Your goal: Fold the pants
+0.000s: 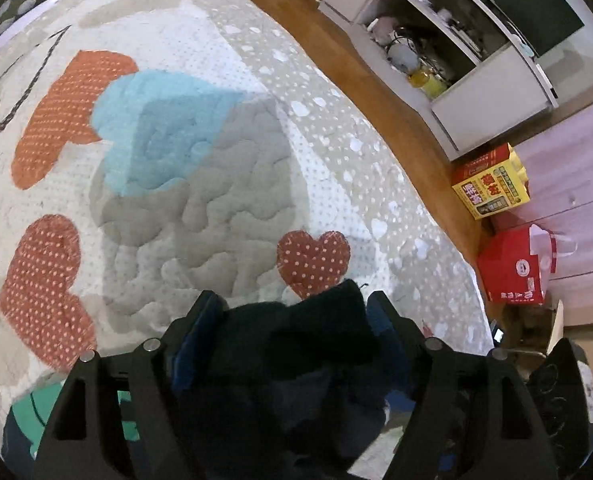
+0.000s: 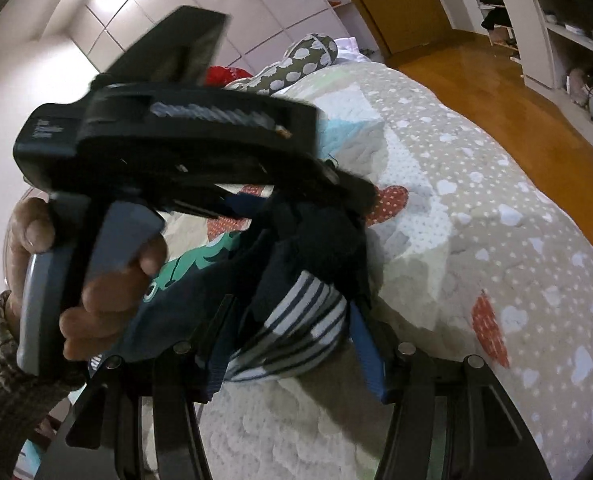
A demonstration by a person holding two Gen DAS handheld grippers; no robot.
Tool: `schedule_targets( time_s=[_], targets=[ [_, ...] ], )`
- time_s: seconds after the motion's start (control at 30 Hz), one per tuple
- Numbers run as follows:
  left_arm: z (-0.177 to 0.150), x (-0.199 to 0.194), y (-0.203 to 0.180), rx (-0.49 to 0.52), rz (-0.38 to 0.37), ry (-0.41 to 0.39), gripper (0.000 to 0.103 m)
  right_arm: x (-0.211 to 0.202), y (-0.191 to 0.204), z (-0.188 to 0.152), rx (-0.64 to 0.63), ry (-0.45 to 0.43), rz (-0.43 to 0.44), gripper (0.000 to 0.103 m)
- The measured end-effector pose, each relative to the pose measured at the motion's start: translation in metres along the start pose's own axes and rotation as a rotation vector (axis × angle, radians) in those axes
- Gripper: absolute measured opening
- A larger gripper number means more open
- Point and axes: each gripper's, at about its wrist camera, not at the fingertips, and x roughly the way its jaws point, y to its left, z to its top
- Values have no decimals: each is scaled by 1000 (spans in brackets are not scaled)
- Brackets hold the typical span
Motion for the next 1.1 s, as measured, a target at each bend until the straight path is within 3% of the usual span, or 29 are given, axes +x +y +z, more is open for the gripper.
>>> schedule_targets(
  time_s=[0.03, 0.07, 0.1, 0.17, 0.2, 0.5, 0.67, 0.77, 0.87, 0.93, 1.0, 1.1],
  targets=[
    [0, 0, 0, 4, 9, -5, 50, 2, 0, 0, -4, -6, 0, 59],
    [-1, -2, -1, 7, 23, -5, 34, 2, 1, 1, -9, -11, 0, 55],
    [-3, -3, -1, 7, 37, -6, 27, 3, 2, 2, -14, -20, -2, 35],
    [-8, -12, 1, -4, 24, -37, 23, 2, 4, 5, -13, -18, 18, 19],
    [-11, -18, 4, -25, 10, -58, 22, 2, 6, 7, -14, -19, 25, 17],
    [-83, -95, 55, -191, -51, -288, 22, -8, 75, 6, -204, -32, 52, 15],
    [-141, -117, 108, -360, -63, -380, 28, 7, 127, -9, -347, 18, 100, 16],
    [-180, -124, 136, -466, -50, -411, 47, 33, 158, -27, -448, 100, 125, 19],
    [-220, -146, 145, -501, -35, -464, 57, 53, 177, -42, -504, 174, 137, 38],
    [-244, -164, 140, -498, 18, -521, 70, 52, 185, -49, -526, 187, 149, 39],
    [-272, -183, 138, -521, 115, -587, 74, 43, 192, -49, -546, 192, 169, 46],
    [-301, -193, 148, -600, 201, -630, 74, 25, 192, -36, -539, 172, 175, 49]
  ],
)
